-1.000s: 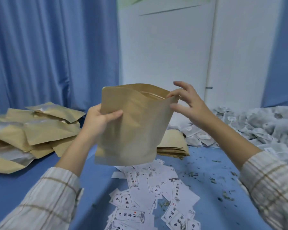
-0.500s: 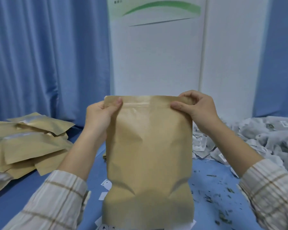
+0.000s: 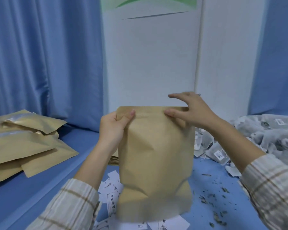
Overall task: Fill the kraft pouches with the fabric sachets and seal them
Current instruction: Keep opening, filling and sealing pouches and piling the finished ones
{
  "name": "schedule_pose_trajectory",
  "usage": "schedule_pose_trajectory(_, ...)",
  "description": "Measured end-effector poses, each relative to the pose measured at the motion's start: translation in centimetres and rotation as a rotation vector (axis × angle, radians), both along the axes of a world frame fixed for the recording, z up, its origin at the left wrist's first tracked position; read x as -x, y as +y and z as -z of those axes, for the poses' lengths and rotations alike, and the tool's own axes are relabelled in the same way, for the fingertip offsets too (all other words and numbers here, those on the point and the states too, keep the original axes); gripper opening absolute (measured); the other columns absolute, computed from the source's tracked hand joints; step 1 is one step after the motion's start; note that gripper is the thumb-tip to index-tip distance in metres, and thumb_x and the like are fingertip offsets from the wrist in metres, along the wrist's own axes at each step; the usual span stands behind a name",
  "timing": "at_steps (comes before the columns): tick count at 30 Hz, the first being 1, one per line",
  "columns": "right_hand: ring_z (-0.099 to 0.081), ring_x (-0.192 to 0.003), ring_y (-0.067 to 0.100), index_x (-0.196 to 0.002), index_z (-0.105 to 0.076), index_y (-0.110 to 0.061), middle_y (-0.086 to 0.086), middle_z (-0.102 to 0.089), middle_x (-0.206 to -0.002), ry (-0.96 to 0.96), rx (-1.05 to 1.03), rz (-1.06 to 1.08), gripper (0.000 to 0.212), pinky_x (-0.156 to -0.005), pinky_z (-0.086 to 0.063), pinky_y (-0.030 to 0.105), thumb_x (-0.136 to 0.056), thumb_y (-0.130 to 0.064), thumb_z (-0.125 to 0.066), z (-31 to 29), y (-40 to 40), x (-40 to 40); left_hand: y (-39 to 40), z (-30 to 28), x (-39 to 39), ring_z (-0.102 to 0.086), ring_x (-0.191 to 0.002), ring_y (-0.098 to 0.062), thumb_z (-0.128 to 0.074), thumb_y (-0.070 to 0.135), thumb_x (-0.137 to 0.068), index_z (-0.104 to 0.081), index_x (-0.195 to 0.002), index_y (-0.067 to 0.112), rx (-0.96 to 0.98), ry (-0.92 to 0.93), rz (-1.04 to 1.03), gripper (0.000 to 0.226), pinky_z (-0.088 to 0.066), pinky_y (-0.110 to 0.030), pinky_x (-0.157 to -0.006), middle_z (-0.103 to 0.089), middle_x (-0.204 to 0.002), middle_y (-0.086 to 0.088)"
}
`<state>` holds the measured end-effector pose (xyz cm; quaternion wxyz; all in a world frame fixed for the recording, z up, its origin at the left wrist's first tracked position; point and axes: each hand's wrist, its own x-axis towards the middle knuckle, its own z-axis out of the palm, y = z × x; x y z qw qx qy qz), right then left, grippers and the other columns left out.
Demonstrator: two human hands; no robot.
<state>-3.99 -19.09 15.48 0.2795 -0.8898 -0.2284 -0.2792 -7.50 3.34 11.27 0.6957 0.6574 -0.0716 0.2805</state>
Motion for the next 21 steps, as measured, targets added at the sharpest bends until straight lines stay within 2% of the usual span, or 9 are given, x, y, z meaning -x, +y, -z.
schedule_pose_trajectory(2, -0.044, -0.119, 0.007, -0.120, -0.057, -0.039, -0.012, -0.052, -0.125, -0.095, 0.130, -0.043, 0.055, -0.101, -0.030, 0.023, -0.070, -0.063, -0.063, -1.1, 1.6, 0.4, -0.9, 0.1, -0.2, -0.053, -0.069, -0.016, -0.072, 0.031, -0.081, -0.061, -0.086, -0.012, -0.016, -0.015, 0.009, 0.044, -0.041, -0.030, -0.066, -0.059, -0.075, -0.008)
schedule_pose_trajectory(3, -0.051, -0.111, 0.003, -0.115, -0.060, -0.038, -0.016, -0.058, -0.116, -0.061, 0.162, -0.085, 0.053, -0.095, -0.035, 0.019, -0.069, -0.063, -0.064, -1.7, 2.4, 0.5, -1.3, 0.0, -0.2, -0.055, -0.068, -0.016, -0.071, 0.030, -0.082, -0.064, -0.083, -0.007, -0.018, -0.018, 0.013, 0.038, -0.042, -0.029, -0.065, -0.061, -0.074, -0.007)
schedule_pose_trajectory(5, -0.057, -0.083, -0.004, -0.091, -0.066, -0.041, -0.022, -0.064, -0.082, 0.073, 0.206, -0.151, 0.030, -0.070, -0.039, 0.006, -0.068, -0.060, -0.068, -2.7, 3.8, 0.7, -1.9, -0.2, -0.1, -0.056, -0.066, -0.014, -0.071, 0.031, -0.082, -0.066, -0.076, 0.004, -0.028, -0.019, 0.012, 0.028, -0.043, -0.026, -0.060, -0.062, -0.071, -0.003)
schedule_pose_trajectory(6, -0.053, -0.067, -0.006, -0.072, -0.065, -0.041, -0.022, -0.059, -0.063, 0.111, 0.235, -0.171, 0.017, -0.055, -0.036, 0.006, -0.070, -0.058, -0.069, -3.0, 4.2, 0.6, -2.0, -0.2, -0.1, -0.055, -0.065, -0.012, -0.071, 0.032, -0.082, -0.065, -0.073, 0.007, -0.038, -0.023, 0.001, 0.027, -0.042, -0.024, -0.058, -0.061, -0.068, -0.001)
schedule_pose_trajectory(8, -0.041, -0.048, -0.001, -0.051, -0.060, -0.033, -0.016, -0.045, -0.044, 0.149, 0.247, -0.207, 0.030, -0.043, -0.029, 0.011, -0.073, -0.051, -0.071, -3.2, 4.5, 0.4, -2.0, -0.2, 0.1, -0.054, -0.064, -0.012, -0.072, 0.034, -0.081, -0.062, -0.074, 0.005, -0.054, -0.024, -0.025, 0.032, -0.041, -0.023, -0.057, -0.060, -0.068, -0.002)
schedule_pose_trajectory(11, -0.034, -0.049, 0.004, -0.061, -0.060, -0.013, -0.010, -0.039, -0.050, 0.122, 0.226, -0.249, 0.037, -0.045, -0.024, 0.017, -0.076, -0.044, -0.071, -2.7, 4.6, -0.1, -1.7, 0.1, 0.4, -0.056, -0.065, -0.011, -0.072, 0.034, -0.081, -0.065, -0.079, 0.003, -0.059, -0.019, 0.003, 0.032, -0.041, -0.023, -0.059, -0.063, -0.069, -0.001)
schedule_pose_trajectory(13, -0.031, -0.053, 0.006, -0.068, -0.058, -0.003, -0.005, -0.037, -0.055, 0.065, 0.229, -0.243, 0.042, -0.048, -0.023, 0.020, -0.077, -0.042, -0.071, -2.3, 4.7, -0.1, -1.4, 0.3, 0.5, -0.055, -0.069, -0.014, -0.070, 0.030, -0.084, -0.070, -0.082, 0.002, -0.041, -0.018, 0.047, 0.028, -0.040, -0.027, -0.062, -0.062, -0.075, -0.008)
schedule_pose_trajectory(19, -0.040, -0.060, 0.010, -0.081, -0.066, -0.002, 0.012, -0.048, -0.064, 0.076, 0.280, -0.231, 0.038, -0.050, -0.026, 0.023, -0.080, -0.040, -0.068, -2.2, 5.4, 0.4, -1.4, 1.1, 0.3, -0.042, -0.068, -0.018, -0.071, 0.028, -0.083, -0.059, -0.080, -0.012, -0.058, -0.075, -0.108, 0.042, -0.032, -0.031, -0.065, -0.051, -0.070, -0.009)
schedule_pose_trajectory(21, -0.037, -0.055, 0.010, -0.070, -0.062, -0.004, 0.014, -0.048, -0.059, 0.060, 0.319, -0.199, 0.035, -0.047, -0.024, 0.022, -0.081, -0.036, -0.067, -2.2, 5.8, 0.4, -1.7, 1.3, 0.3, -0.042, -0.068, -0.016, -0.070, 0.028, -0.083, -0.058, -0.082, -0.014, -0.089, -0.107, -0.156, 0.044, -0.032, -0.030, -0.064, -0.051, -0.070, -0.008)
